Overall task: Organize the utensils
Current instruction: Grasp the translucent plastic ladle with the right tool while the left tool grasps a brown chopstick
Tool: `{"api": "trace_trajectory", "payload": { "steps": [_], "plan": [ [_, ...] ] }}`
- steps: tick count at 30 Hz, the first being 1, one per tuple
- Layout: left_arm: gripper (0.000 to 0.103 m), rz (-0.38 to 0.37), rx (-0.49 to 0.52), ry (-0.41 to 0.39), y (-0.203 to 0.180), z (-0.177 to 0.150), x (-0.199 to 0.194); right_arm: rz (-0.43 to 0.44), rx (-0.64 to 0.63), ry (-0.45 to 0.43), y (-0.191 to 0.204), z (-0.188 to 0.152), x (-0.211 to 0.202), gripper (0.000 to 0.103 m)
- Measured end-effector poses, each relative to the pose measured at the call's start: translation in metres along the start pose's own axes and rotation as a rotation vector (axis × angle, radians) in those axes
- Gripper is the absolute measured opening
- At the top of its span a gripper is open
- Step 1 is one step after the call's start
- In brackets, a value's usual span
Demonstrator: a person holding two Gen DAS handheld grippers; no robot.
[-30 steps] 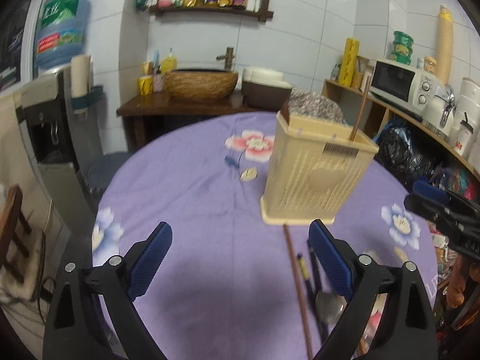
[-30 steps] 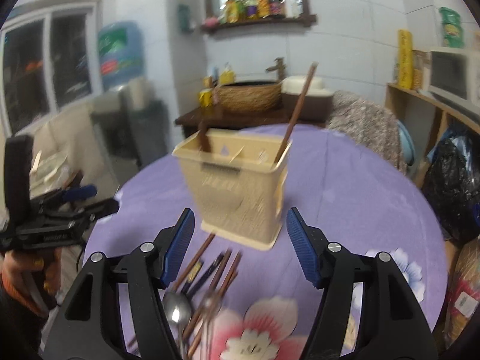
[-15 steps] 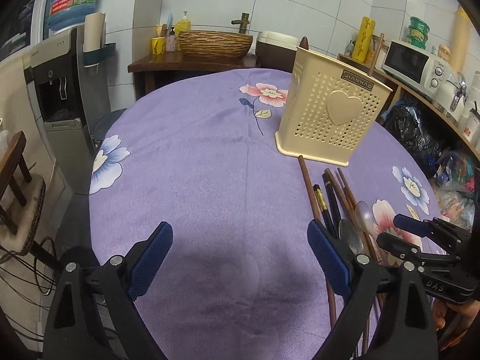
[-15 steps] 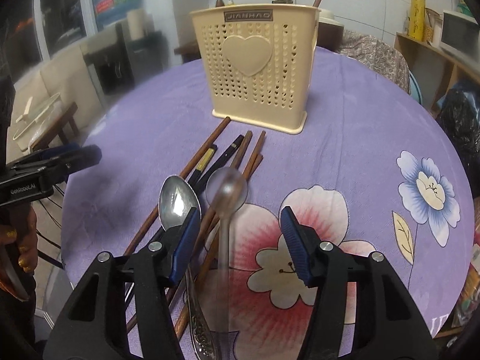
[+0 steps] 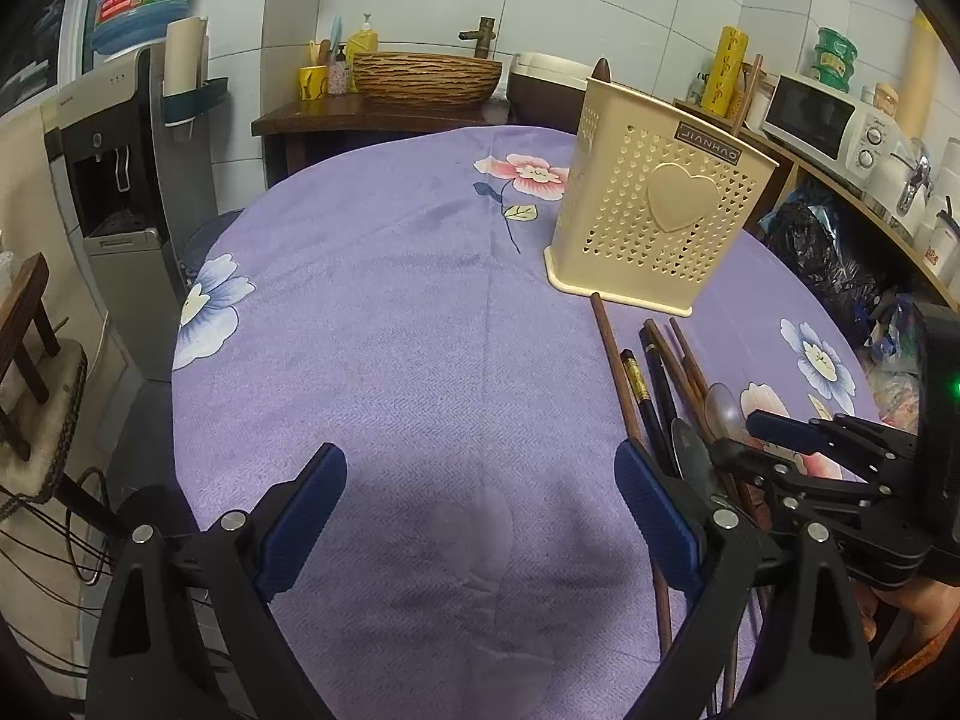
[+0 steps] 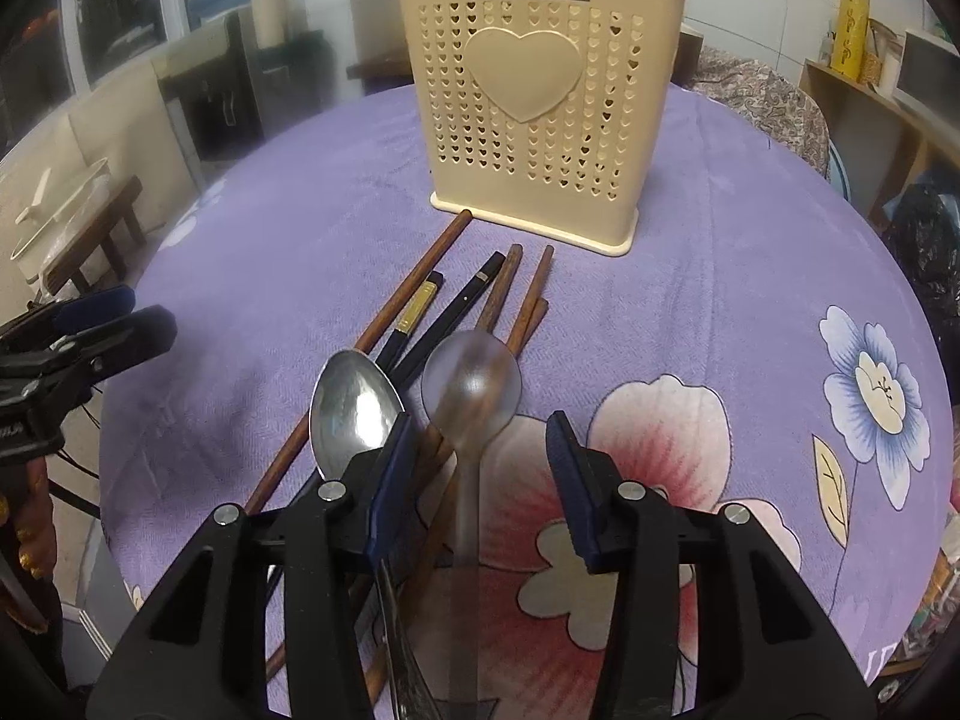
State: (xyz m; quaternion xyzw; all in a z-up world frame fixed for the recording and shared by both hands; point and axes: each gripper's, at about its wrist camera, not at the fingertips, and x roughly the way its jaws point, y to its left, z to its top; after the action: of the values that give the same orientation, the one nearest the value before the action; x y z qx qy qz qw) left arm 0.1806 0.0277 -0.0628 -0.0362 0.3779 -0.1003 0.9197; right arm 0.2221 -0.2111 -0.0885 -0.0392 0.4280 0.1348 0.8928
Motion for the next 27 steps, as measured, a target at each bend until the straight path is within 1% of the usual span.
{"api": "trace_trajectory", "payload": {
  "steps": [4, 8, 12, 15, 16, 20, 21, 22, 23, 24, 26, 27],
  "plan": [
    [0.090, 0.004, 0.002, -0.003, 0.000, 0.000, 0.000, -0.009, 0.009, 0.018, 0.004, 0.006, 0.008, 0.037],
    [0.090, -0.001, -0.002, -0.002, -0.001, 0.000, 0.001, 0.003, 0.025, 0.013, 0.003, 0.009, 0.009, 0.036],
    [0.089, -0.018, 0.007, 0.014, -0.006, 0.001, 0.006, 0.006, 0.041, -0.017, -0.003, 0.008, -0.004, 0.036],
    [0.078, -0.073, 0.013, 0.042, -0.013, 0.008, 0.013, 0.013, 0.076, -0.054, -0.016, 0.006, -0.020, 0.036],
    [0.072, -0.087, 0.020, 0.053, -0.017, 0.012, 0.016, 0.013, 0.093, -0.068, -0.022, 0.005, -0.027, 0.036],
    [0.057, -0.111, 0.066, 0.082, -0.035, 0.027, 0.032, 0.013, 0.151, -0.130, -0.040, 0.001, -0.053, 0.036],
    [0.055, -0.119, 0.075, 0.091, -0.040, 0.031, 0.037, 0.009, 0.161, -0.142, -0.044, 0.000, -0.058, 0.036],
    [0.050, -0.129, 0.088, 0.103, -0.047, 0.037, 0.045, 0.006, 0.170, -0.151, -0.047, -0.002, -0.063, 0.036],
    [0.045, -0.134, 0.102, 0.113, -0.053, 0.041, 0.051, 0.005, 0.180, -0.159, -0.050, -0.004, -0.067, 0.036],
    [0.042, -0.130, 0.115, 0.122, -0.058, 0.046, 0.058, 0.004, 0.192, -0.169, -0.054, -0.005, -0.071, 0.036],
    [0.034, -0.110, 0.130, 0.138, -0.066, 0.054, 0.073, 0.002, 0.207, -0.182, -0.059, -0.008, -0.076, 0.036],
    [0.033, -0.105, 0.132, 0.149, -0.070, 0.059, 0.081, 0.002, 0.210, -0.186, -0.061, -0.011, -0.078, 0.036]
  ]
}}
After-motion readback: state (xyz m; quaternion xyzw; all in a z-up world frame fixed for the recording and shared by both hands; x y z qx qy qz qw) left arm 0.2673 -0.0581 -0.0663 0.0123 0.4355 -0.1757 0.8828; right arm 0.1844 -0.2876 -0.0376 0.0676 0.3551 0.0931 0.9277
